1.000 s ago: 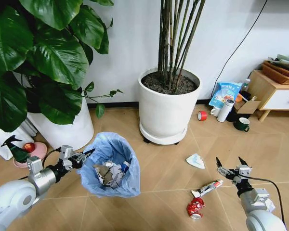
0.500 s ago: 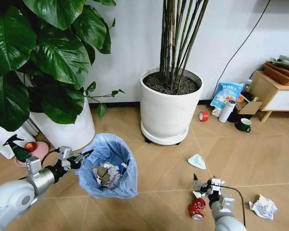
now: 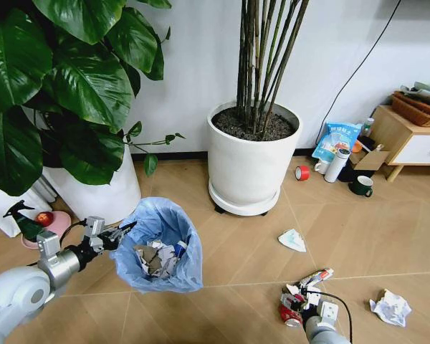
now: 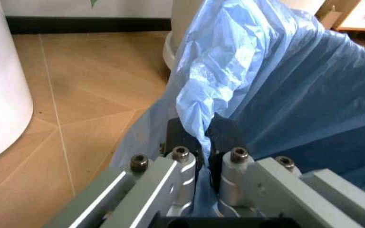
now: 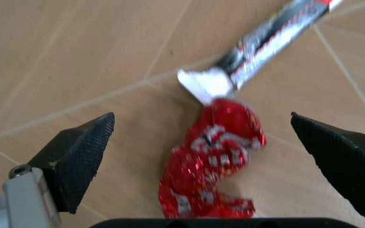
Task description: Pick up the trash bin and place the garbage on the floor into it.
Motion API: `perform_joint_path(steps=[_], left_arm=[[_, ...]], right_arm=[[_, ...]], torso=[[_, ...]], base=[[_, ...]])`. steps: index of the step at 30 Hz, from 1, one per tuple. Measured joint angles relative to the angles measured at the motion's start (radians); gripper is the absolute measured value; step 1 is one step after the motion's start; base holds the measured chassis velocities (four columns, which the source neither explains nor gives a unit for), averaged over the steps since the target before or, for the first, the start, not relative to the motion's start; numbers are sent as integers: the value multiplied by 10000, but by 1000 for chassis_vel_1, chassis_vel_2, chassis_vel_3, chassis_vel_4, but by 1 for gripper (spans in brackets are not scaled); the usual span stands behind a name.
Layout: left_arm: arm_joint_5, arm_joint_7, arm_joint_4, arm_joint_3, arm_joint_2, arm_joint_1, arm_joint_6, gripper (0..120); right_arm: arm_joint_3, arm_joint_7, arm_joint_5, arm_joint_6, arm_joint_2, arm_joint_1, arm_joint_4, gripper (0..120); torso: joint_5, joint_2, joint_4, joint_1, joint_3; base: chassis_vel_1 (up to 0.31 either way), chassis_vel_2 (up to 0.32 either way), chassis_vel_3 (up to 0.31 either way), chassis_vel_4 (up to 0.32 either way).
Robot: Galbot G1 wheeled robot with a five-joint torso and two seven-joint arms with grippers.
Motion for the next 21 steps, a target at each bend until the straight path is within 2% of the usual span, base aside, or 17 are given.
perform_joint_path(steps=[15,21], left_arm=[[-98,-35,18,-102,80,48,12,0],[-147,-31,26,-239,131,100,14,0]], right_arm=[[-532,-710,33,182,330,646,-1752,98],[-859,-874,-2,285,600,1167,-2400,75]], torso=[[0,0,0,0,0],[-1,0,0,0,0]], base=[[0,0,0,0],[0,0,0,0]])
